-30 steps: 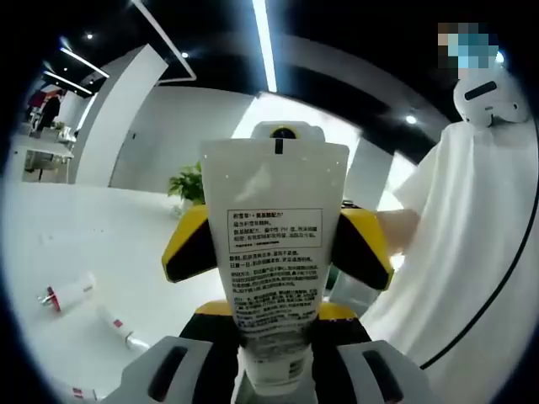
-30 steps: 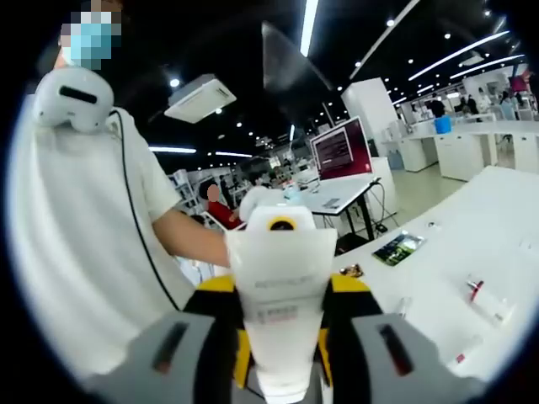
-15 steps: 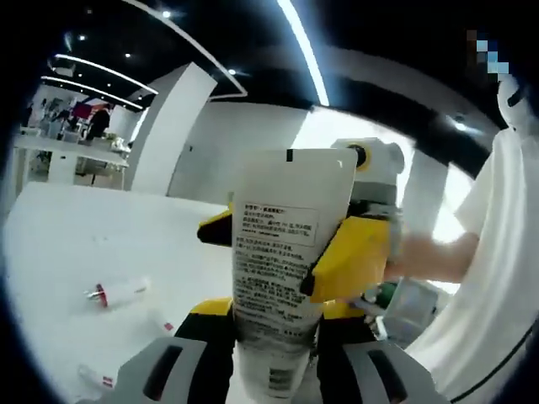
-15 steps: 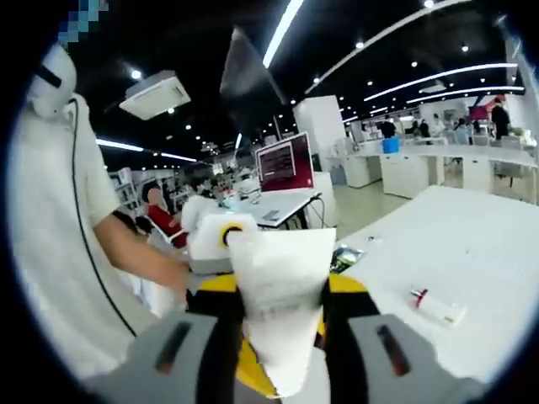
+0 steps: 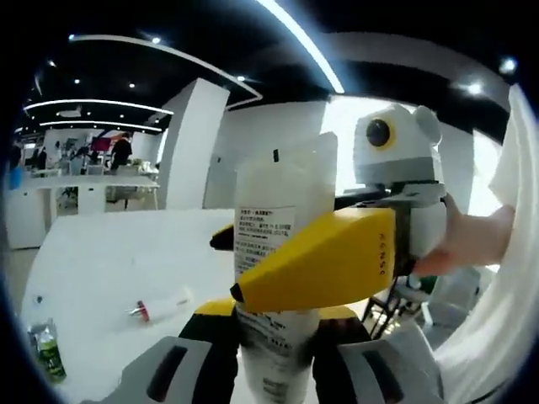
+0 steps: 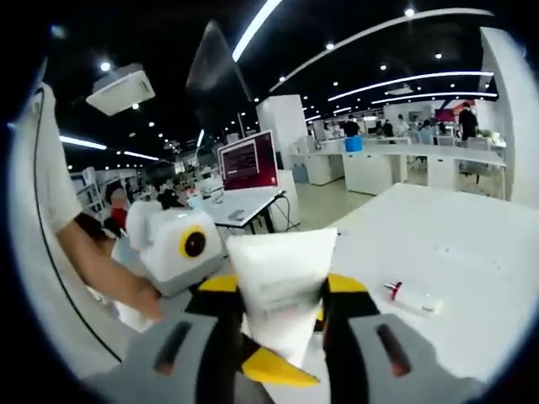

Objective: Arrange the skincare products in the storage area until every visible bottle or jar stands upright without overlapping.

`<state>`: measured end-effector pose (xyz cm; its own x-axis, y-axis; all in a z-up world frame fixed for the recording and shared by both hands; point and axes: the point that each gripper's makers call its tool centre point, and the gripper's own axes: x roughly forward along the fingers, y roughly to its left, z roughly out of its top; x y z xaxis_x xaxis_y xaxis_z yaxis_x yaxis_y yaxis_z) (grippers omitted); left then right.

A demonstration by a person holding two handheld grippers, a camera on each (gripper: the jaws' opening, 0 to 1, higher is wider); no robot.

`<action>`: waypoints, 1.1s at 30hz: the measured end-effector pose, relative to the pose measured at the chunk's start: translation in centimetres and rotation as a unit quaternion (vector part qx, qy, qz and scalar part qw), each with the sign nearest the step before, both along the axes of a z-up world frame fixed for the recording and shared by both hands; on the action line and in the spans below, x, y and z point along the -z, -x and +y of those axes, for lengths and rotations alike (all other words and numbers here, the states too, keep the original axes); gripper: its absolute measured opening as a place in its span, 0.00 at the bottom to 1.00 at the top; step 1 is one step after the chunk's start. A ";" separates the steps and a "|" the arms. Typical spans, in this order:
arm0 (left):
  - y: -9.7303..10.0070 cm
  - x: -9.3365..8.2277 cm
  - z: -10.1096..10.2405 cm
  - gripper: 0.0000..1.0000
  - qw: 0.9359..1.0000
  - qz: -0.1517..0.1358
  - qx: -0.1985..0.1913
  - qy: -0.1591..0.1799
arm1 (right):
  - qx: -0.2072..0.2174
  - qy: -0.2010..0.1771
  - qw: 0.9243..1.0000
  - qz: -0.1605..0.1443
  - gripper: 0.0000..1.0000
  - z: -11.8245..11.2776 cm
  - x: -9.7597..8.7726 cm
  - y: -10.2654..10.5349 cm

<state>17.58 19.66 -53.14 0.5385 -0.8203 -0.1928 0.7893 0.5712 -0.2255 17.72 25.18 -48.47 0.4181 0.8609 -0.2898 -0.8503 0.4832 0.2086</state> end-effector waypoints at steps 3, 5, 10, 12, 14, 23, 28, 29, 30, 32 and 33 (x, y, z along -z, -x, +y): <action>0.0 0.0 0.1 0.32 1.000 -0.002 0.001 -0.009 | 0.002 0.000 1.000 0.005 0.36 0.0 0.0 0.0; -0.1 0.1 0.3 0.31 1.000 0.002 -0.003 -0.012 | 0.008 -0.001 1.000 0.010 0.37 0.0 0.1 -0.1; -0.1 0.4 0.5 0.30 1.000 0.008 -0.008 -0.016 | 0.021 -0.001 0.999 0.027 0.37 0.2 0.5 -0.4; -0.1 0.5 0.6 0.29 1.000 0.011 -0.008 -0.016 | 0.022 -0.001 0.999 0.031 0.38 0.2 0.6 -0.4; 0.0 0.5 0.7 0.29 1.000 0.022 -0.004 -0.008 | 0.022 -0.008 0.999 0.039 0.38 0.3 0.6 -0.4; 0.2 -0.1 0.8 0.26 0.999 0.041 0.010 0.027 | 0.007 -0.031 0.998 0.055 0.39 0.6 0.1 -0.4; 0.8 -0.8 0.6 0.26 0.996 0.052 0.037 0.064 | -0.030 -0.069 0.994 0.078 0.40 0.7 -0.7 0.3; 0.9 -0.9 0.7 0.26 0.996 0.052 0.042 0.067 | -0.037 -0.076 0.993 0.083 0.40 0.8 -0.8 0.4; 1.3 -1.2 0.5 0.26 0.994 0.053 0.056 0.074 | -0.047 -0.078 0.992 0.086 0.40 0.8 -0.9 0.6; 2.0 -1.6 0.2 0.26 0.990 0.063 0.080 0.096 | -0.060 -0.084 0.991 0.086 0.40 0.8 -1.1 1.0; 2.3 -2.0 0.1 0.26 0.987 0.066 0.096 0.109 | -0.085 -0.101 0.987 0.090 0.39 1.0 -1.8 1.6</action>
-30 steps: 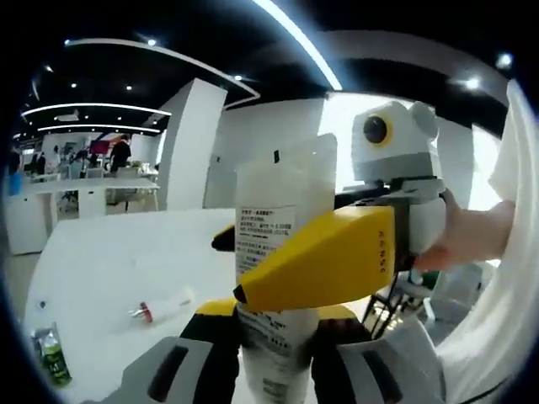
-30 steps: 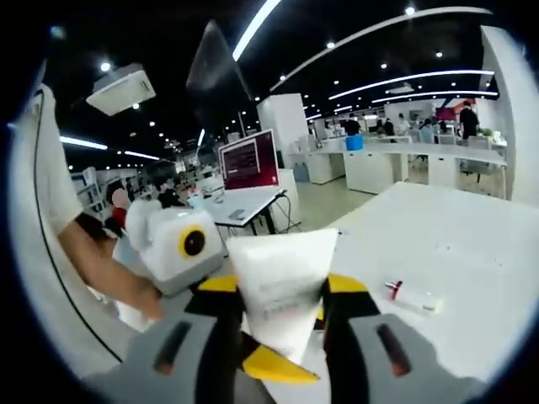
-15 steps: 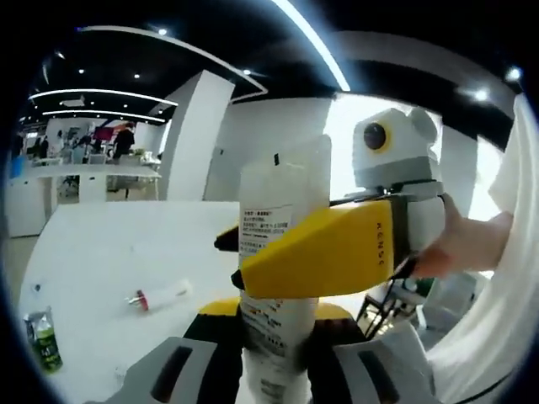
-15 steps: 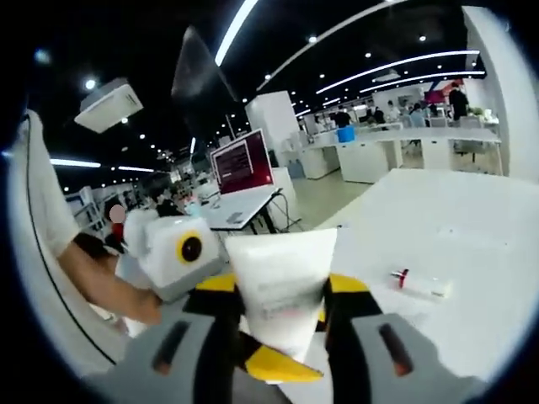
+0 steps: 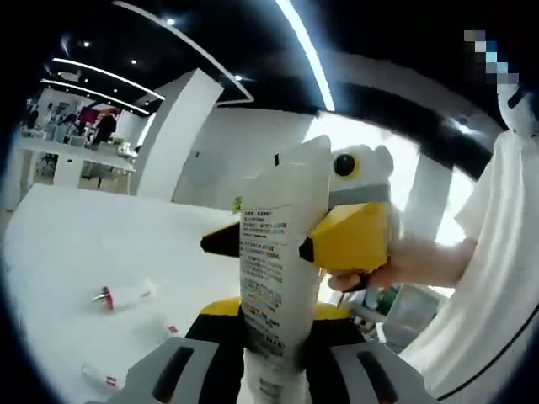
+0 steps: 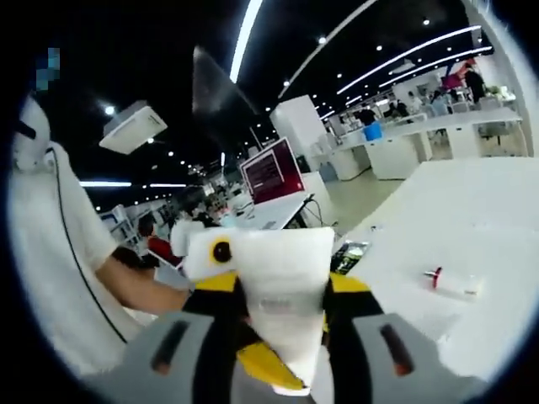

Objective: Arrange the skincare products in the storage area until every visible bottle or jar stands upright without overlapping.

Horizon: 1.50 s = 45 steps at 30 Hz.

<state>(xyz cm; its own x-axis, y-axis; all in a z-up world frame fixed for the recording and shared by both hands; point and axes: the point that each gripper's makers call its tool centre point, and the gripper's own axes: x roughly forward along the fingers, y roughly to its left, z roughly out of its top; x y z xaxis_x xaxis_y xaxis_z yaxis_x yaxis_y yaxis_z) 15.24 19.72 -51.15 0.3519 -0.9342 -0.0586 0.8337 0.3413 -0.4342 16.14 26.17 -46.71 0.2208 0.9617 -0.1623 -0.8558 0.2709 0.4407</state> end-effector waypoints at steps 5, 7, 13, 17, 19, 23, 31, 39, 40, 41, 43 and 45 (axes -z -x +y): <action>1.9 -2.0 -0.2 0.27 0.995 0.022 0.071 0.067 | -0.054 -0.047 0.997 0.030 0.35 -0.3 -1.3 1.3; 2.7 -2.4 -0.4 0.27 0.991 0.036 0.099 0.083 | -0.069 -0.055 0.995 0.037 0.32 -0.4 -1.5 1.7; 3.8 -3.0 -1.0 0.20 0.984 0.045 0.139 0.099 | -0.104 -0.075 0.991 0.049 0.12 -1.0 -2.0 2.8; 3.7 -2.9 -1.0 0.20 0.985 0.047 0.136 0.099 | -0.095 -0.069 0.993 0.021 0.11 -0.8 -2.1 2.6; 3.4 -3.0 -1.0 0.20 0.986 0.044 0.129 0.099 | -0.086 -0.071 0.994 0.010 0.10 -0.8 -2.2 2.5; 2.0 -2.8 -0.8 0.24 0.992 0.019 0.093 0.082 | -0.069 -0.065 0.995 -0.027 0.08 -0.8 -2.5 1.9; 1.1 -0.4 -0.5 0.23 0.995 -0.069 0.070 -0.010 | -0.087 -0.011 0.991 -0.104 0.10 -0.7 -0.9 2.3; 2.3 4.6 -1.1 0.19 0.986 -0.080 0.099 -0.107 | -0.109 0.081 0.988 -0.074 0.16 -1.4 3.0 3.3; 2.4 5.1 -1.1 0.18 0.985 -0.081 0.098 -0.116 | -0.111 0.102 0.985 -0.080 0.16 -1.6 3.8 3.5; 2.2 5.7 -1.2 0.19 0.983 -0.095 0.092 -0.131 | -0.114 0.120 0.982 -0.090 0.16 -1.7 4.5 3.6; 2.3 7.3 -1.2 0.19 0.977 -0.105 0.095 -0.162 | -0.124 0.161 0.972 -0.117 0.15 -2.1 6.1 3.8; 2.5 8.4 -1.7 0.19 0.969 -0.129 0.108 -0.183 | -0.142 0.191 0.960 -0.149 0.13 -2.1 7.2 4.3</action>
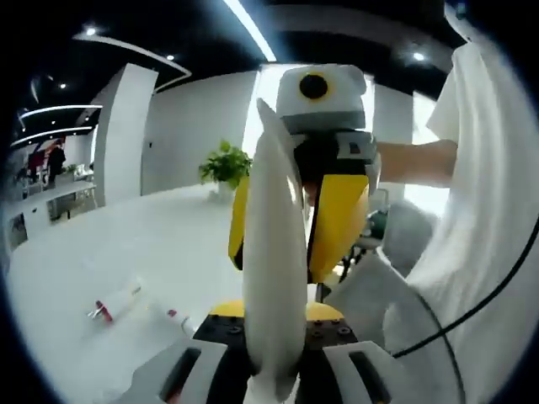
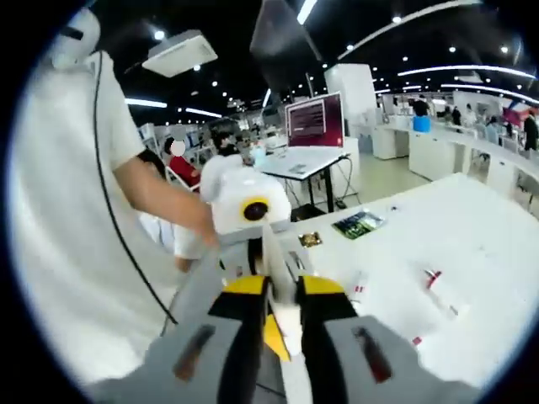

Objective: Arrange the skincare products in the storage area until every visible bottle or jar stands upright without overlapping.

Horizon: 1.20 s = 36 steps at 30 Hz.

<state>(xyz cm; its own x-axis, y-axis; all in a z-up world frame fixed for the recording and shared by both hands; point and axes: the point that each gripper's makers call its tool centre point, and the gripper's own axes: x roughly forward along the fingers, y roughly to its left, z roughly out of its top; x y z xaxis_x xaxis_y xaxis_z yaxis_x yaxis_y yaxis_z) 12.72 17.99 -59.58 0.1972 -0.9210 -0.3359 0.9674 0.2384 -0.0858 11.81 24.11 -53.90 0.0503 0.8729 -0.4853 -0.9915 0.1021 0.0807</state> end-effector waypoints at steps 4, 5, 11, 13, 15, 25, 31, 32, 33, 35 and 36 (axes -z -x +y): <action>0.0 1.4 -0.4 0.21 1.000 -0.017 0.010 -0.017 | 0.000 0.026 0.999 -0.019 0.10 -0.1 1.6 0.3; 0.0 1.6 -0.4 0.22 1.000 -0.014 0.011 -0.012 | 0.002 0.022 1.000 -0.017 0.10 -0.2 1.9 0.1; -0.5 3.3 -0.9 0.24 1.000 0.000 0.002 -0.020 | 0.011 0.030 0.999 -0.020 0.09 -0.5 3.5 -0.2; -0.4 3.8 -1.1 0.25 1.000 0.003 0.003 -0.027 | 0.017 0.033 0.999 -0.013 0.09 -0.6 4.0 -0.3; -0.4 4.0 -1.0 0.25 0.999 0.006 0.001 -0.034 | 0.017 0.031 0.999 -0.013 0.09 -0.7 4.3 -0.2; -0.4 4.1 -0.5 0.24 0.999 -0.004 -0.002 -0.043 | 0.019 0.055 0.998 -0.016 0.09 -2.1 7.3 -0.2; 0.0 4.2 -0.2 0.23 0.998 -0.009 0.010 -0.057 | 0.031 0.034 0.999 0.001 0.10 -2.9 7.8 -0.2; 0.1 4.2 -0.2 0.23 0.998 -0.008 0.010 -0.056 | 0.036 0.026 0.999 0.009 0.10 -3.0 7.8 -0.2; 0.1 4.1 -0.3 0.23 0.998 -0.009 0.011 -0.055 | 0.036 0.024 0.999 0.010 0.11 -3.1 7.7 -0.2; 0.2 4.0 -0.2 0.22 0.998 -0.011 0.014 -0.057 | 0.038 0.018 0.999 0.017 0.11 -3.3 7.8 -0.2; 0.3 3.7 -0.2 0.22 0.998 -0.012 0.017 -0.058 | 0.040 0.016 0.999 0.023 0.11 -3.4 7.8 -0.2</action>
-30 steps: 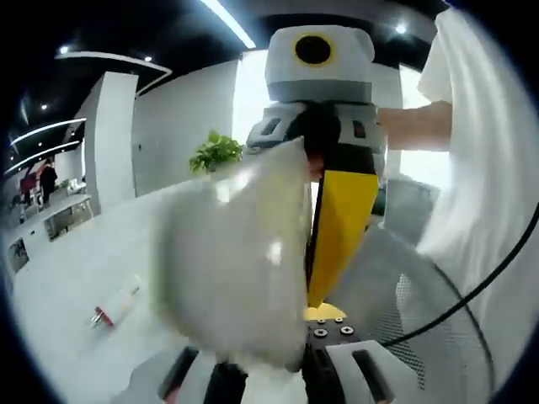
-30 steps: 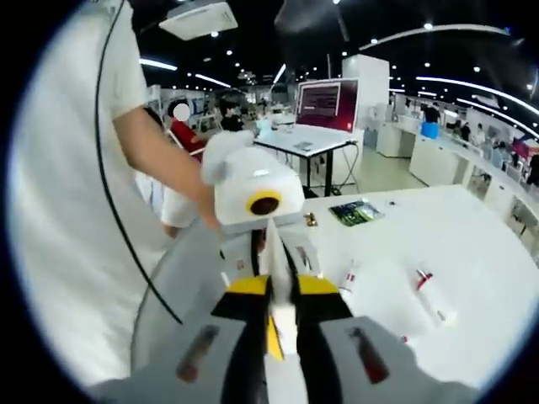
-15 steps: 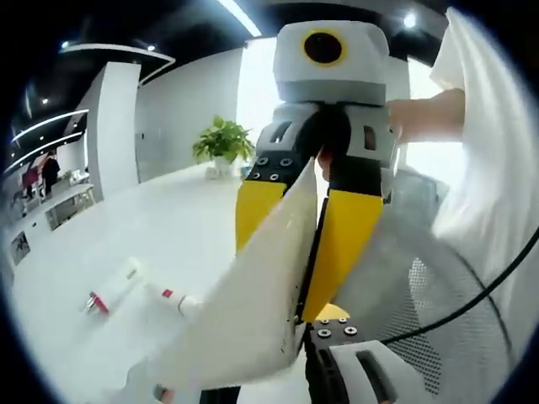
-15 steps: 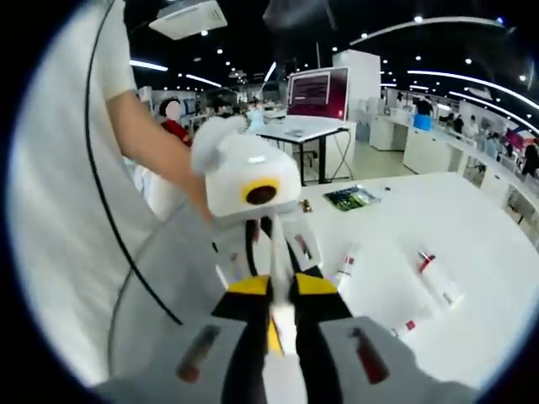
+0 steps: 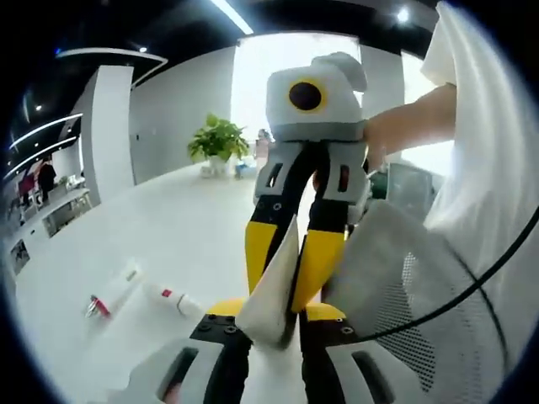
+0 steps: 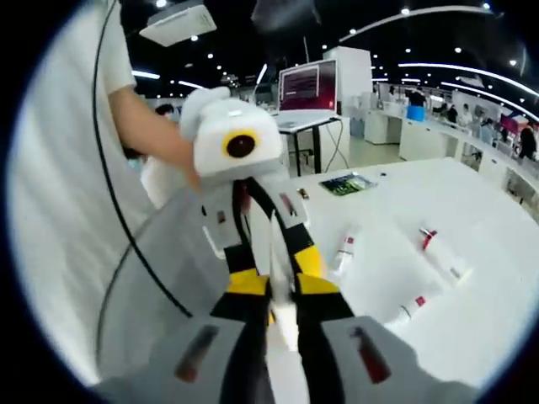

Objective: Arrange the skincare products in the storage area until every visible bottle or jar stands upright without overlapping.

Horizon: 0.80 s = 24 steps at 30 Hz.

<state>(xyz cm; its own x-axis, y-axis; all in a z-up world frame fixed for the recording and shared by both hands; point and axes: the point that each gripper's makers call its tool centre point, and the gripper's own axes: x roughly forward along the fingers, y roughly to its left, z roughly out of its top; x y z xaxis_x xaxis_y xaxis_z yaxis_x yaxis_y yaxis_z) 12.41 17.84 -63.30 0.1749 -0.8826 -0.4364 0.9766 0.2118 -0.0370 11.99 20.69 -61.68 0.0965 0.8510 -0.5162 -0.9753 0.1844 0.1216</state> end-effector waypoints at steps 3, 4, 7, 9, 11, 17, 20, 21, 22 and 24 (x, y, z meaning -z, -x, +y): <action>-0.1 -0.6 0.4 0.21 1.000 0.000 0.007 0.000 | 0.006 0.005 1.000 0.004 0.12 -0.1 0.0 -0.1; -0.1 -0.8 0.5 0.21 1.000 0.000 0.007 0.000 | 0.009 0.006 1.000 0.005 0.12 -0.2 -0.1 -0.2; -0.4 -1.2 0.7 0.20 1.000 -0.005 0.006 -0.006 | 0.023 0.001 1.000 0.010 0.14 -0.4 -0.2 -0.8; -0.3 -1.4 0.8 0.21 1.000 -0.010 0.013 -0.019 | 0.024 0.003 1.000 0.014 0.16 -0.4 -0.3 -0.7; 0.0 -1.5 0.8 0.21 0.999 -0.015 0.024 -0.029 | 0.024 0.007 1.000 0.015 0.19 -0.4 -0.2 -0.6; 0.6 -1.5 0.7 0.24 0.997 -0.025 0.041 -0.054 | 0.030 0.026 0.999 0.016 0.25 -1.2 0.3 -0.1; 0.5 -2.2 1.0 0.24 0.997 -0.031 0.042 -0.053 | 0.040 0.038 0.998 0.018 0.30 -1.8 0.7 0.3; 0.3 -2.5 1.1 0.24 0.998 -0.030 0.039 -0.050 | 0.045 0.040 0.998 0.021 0.33 -2.0 0.8 0.5; -0.2 -3.0 1.2 0.24 0.998 -0.023 0.027 -0.042 | 0.056 0.043 0.997 0.019 0.36 -2.3 1.1 0.6; -0.9 -3.6 1.3 0.24 0.999 -0.022 0.018 -0.040 | 0.076 0.054 0.995 0.025 0.41 -2.9 1.8 1.0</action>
<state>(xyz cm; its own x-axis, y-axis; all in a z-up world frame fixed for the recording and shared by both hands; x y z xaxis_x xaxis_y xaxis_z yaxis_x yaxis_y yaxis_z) 13.31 19.17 -59.70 0.1640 -0.8509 -0.4990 0.9841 0.1763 0.0228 10.99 17.81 -63.51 0.1917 0.7673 -0.6120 -0.9283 0.3442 0.1407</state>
